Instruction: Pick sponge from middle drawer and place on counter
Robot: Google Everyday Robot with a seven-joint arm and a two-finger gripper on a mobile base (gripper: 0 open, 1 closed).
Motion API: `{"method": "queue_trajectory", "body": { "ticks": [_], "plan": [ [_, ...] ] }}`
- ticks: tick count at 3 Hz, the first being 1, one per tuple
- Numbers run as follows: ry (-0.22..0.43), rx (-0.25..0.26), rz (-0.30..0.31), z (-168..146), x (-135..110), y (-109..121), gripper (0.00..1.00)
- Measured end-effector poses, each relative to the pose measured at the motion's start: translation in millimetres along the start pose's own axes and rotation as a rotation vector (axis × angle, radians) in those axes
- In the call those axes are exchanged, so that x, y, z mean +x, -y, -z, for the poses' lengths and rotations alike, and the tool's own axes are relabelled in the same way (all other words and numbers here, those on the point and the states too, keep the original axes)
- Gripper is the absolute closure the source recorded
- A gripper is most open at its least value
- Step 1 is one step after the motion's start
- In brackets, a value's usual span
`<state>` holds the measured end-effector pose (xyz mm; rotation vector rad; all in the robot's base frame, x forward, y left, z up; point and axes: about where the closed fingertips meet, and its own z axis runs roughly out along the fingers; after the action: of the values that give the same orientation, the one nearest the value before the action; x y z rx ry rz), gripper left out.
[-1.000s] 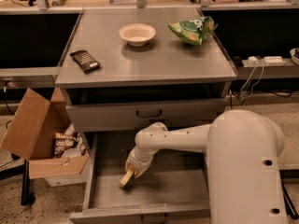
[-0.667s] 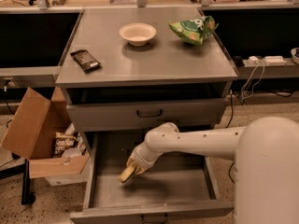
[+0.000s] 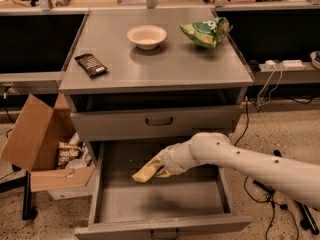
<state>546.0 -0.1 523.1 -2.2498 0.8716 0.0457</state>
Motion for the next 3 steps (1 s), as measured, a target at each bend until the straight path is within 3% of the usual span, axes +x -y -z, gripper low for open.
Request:
{"method": "queue_trajectory", "body": {
  "ticks": [1,2,3],
  "plan": [
    [-0.015,0.038,0.015,29,11,-12,1.0],
    [-0.015,0.038,0.015,29,11,-12,1.0],
    [-0.006,0.156,0.108,97,-10,45,1.0]
  ]
}}
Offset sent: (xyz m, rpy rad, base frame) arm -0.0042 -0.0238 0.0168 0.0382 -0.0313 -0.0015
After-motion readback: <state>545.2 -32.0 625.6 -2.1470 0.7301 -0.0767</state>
